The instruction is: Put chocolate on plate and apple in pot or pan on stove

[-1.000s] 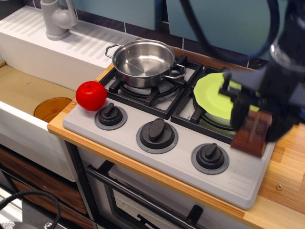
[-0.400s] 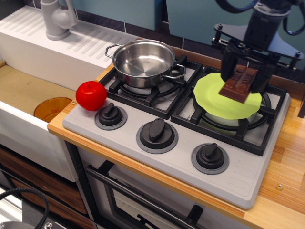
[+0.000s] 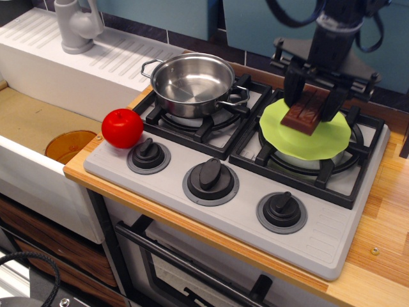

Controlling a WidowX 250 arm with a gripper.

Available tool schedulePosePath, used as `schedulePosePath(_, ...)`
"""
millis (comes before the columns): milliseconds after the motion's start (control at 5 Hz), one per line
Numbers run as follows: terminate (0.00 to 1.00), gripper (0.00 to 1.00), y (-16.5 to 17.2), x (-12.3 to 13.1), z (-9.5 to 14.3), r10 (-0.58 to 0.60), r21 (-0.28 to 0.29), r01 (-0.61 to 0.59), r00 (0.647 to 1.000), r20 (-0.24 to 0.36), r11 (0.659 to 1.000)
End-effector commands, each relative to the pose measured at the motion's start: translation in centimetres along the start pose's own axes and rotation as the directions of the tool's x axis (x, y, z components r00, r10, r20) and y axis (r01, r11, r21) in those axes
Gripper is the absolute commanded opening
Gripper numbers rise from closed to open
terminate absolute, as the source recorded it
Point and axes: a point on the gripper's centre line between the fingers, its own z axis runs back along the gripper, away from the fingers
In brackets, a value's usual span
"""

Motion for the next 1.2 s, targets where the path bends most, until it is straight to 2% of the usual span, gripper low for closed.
schedulePosePath(0,0.0,1.0,-0.7,-0.1,1.1,0.016,-0.015,-0.015,1.0,0.026,1.0)
schedulePosePath(400,0.0,1.0,-1.2,-0.6,2.0,0.017,-0.02,-0.017,1.0,0.007,1.0)
schedulePosePath(600,0.0,1.0,-0.3,-0.4,3.5,-0.005,-0.022,0.005,1.0,-0.022,1.0)
schedulePosePath(800,0.0,1.0,2.4,0.0,4.6,-0.056,-0.015,0.056,0.998,-0.041,0.998)
schedulePosePath(1000,0.0,1.0,3.7,-0.6,5.1,-0.108,-0.031,0.107,0.993,-0.055,0.994)
